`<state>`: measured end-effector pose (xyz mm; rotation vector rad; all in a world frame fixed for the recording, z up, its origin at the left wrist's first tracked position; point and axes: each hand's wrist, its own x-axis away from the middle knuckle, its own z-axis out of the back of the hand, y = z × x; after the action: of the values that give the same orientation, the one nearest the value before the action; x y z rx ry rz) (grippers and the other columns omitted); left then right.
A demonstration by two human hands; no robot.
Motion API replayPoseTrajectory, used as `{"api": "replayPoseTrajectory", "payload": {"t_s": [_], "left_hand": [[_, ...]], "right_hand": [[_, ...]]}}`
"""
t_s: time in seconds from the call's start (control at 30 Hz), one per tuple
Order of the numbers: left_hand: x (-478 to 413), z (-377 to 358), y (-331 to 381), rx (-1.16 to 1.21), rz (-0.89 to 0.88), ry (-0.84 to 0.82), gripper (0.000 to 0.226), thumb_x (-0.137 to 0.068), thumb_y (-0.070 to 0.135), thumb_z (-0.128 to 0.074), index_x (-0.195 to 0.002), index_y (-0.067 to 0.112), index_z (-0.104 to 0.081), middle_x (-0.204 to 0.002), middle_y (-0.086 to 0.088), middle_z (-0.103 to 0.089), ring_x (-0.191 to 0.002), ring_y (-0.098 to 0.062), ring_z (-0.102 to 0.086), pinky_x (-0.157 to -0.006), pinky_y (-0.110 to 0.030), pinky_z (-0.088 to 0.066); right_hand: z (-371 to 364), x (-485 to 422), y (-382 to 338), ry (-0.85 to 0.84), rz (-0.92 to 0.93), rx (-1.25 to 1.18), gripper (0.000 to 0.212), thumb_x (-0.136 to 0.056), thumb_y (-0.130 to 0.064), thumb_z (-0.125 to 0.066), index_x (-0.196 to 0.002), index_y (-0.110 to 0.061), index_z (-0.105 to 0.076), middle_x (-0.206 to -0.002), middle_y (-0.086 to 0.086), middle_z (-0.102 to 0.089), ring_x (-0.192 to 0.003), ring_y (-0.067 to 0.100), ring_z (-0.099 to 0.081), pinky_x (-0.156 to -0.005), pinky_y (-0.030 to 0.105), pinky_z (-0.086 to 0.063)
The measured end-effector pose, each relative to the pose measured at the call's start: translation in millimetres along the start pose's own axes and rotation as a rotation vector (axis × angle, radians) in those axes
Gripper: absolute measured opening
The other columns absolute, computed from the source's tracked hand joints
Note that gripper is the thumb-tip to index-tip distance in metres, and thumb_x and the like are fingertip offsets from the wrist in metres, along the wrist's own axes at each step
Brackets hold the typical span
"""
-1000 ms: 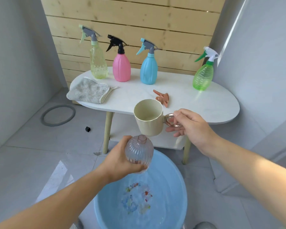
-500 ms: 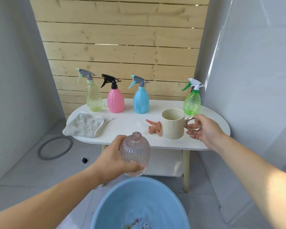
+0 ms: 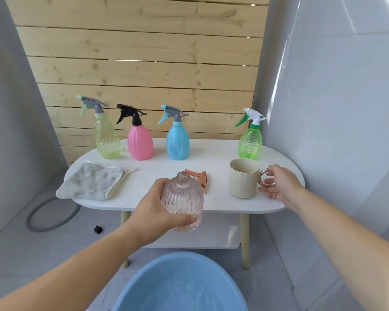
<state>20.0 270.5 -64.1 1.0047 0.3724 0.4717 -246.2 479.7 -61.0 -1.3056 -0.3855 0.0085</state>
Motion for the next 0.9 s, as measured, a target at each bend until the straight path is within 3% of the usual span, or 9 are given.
{"api": "replayPoseTrajectory", "payload": {"t_s": [0.1, 0.2, 0.37, 0.43, 0.53, 0.7, 0.8, 0.9], "left_hand": [[-1.3, -3.7, 0.5, -0.008, 0.001, -0.010, 0.080, -0.059, 0.029, -0.099, -0.122, 0.032, -0.051, -0.111, 0.017, -0.064, -0.095, 0.015, -0.058, -0.073, -0.006, -0.043], [-0.7, -5.7, 1.1, -0.018, 0.002, -0.017, 0.080, -0.059, 0.029, -0.098, -0.123, 0.032, -0.050, -0.111, 0.017, -0.064, -0.096, 0.015, -0.057, -0.074, -0.008, -0.043], [-0.1, -7.5, 4.6, -0.021, 0.001, -0.028, 0.079, -0.061, 0.028, -0.098, -0.123, 0.032, -0.049, -0.112, 0.016, -0.063, -0.098, 0.010, -0.059, -0.075, -0.008, -0.045], [-0.5, -7.5, 5.2, -0.018, 0.000, -0.032, 0.080, -0.061, 0.028, -0.098, -0.124, 0.031, -0.049, -0.112, 0.015, -0.063, -0.100, 0.008, -0.059, -0.076, -0.009, -0.045], [-2.0, -6.3, 4.4, -0.007, 0.001, -0.029, 0.081, -0.061, 0.028, -0.098, -0.125, 0.031, -0.049, -0.112, 0.015, -0.064, -0.102, 0.006, -0.060, -0.077, -0.010, -0.045], [-6.4, -3.8, 3.6, 0.005, -0.003, -0.020, 0.080, -0.060, 0.029, -0.099, -0.123, 0.032, -0.050, -0.111, 0.016, -0.064, -0.097, 0.011, -0.059, -0.078, -0.012, -0.045], [-10.0, 2.6, 0.0, 0.013, 0.000, 0.003, 0.080, -0.059, 0.030, -0.099, -0.122, 0.033, -0.050, -0.111, 0.016, -0.065, -0.095, 0.013, -0.059, -0.075, -0.010, -0.045], [-11.0, 11.1, -5.1, 0.017, -0.003, 0.029, 0.080, -0.059, 0.029, -0.099, -0.122, 0.032, -0.050, -0.111, 0.017, -0.064, -0.096, 0.014, -0.058, -0.071, -0.002, -0.043]], "right_hand": [[1.2, -0.8, 2.2, 0.018, 0.041, 0.165, 0.030, -0.097, -0.034, -0.040, -0.111, -0.012, -0.054, -0.096, 0.007, -0.058, -0.075, 0.029, -0.068, -0.057, 0.031, -0.049], [0.7, 2.4, 2.5, 0.036, 0.079, 0.296, 0.033, -0.100, -0.040, -0.035, -0.115, -0.015, -0.051, -0.093, 0.002, -0.057, -0.073, 0.026, -0.067, -0.054, 0.028, -0.043], [2.2, 4.9, -3.1, 0.179, 0.202, 0.440, 0.051, -0.088, -0.064, -0.038, -0.115, -0.023, -0.052, -0.119, 0.009, -0.059, -0.095, 0.028, -0.061, -0.076, 0.036, -0.043], [1.0, 10.8, -12.7, 0.262, 0.302, 0.475, 0.050, -0.092, -0.057, -0.042, -0.121, -0.020, -0.053, -0.128, 0.009, -0.054, -0.098, 0.025, -0.054, -0.081, 0.037, -0.042], [-13.2, 27.4, -32.9, 0.303, 0.500, 0.474, 0.036, -0.093, -0.047, -0.050, -0.114, -0.018, -0.057, -0.120, 0.003, -0.055, -0.102, 0.023, -0.055, -0.087, 0.039, -0.047], [-58.8, 56.9, -63.0, 0.079, 0.685, 0.440, 0.015, -0.091, -0.033, -0.057, -0.087, -0.020, -0.065, -0.088, -0.009, -0.067, -0.084, 0.016, -0.060, -0.073, 0.029, -0.045], [-95.2, 63.0, -69.0, -0.116, 0.705, 0.510, 0.013, -0.089, -0.029, -0.059, -0.081, -0.021, -0.065, -0.074, -0.008, -0.066, -0.072, 0.017, -0.062, -0.069, 0.034, -0.054], [-126.0, 62.7, -61.8, -0.215, 0.637, 0.654, 0.014, -0.092, -0.032, -0.058, -0.083, -0.024, -0.066, -0.068, -0.016, -0.059, -0.065, 0.005, -0.061, -0.055, 0.021, -0.040]]}}
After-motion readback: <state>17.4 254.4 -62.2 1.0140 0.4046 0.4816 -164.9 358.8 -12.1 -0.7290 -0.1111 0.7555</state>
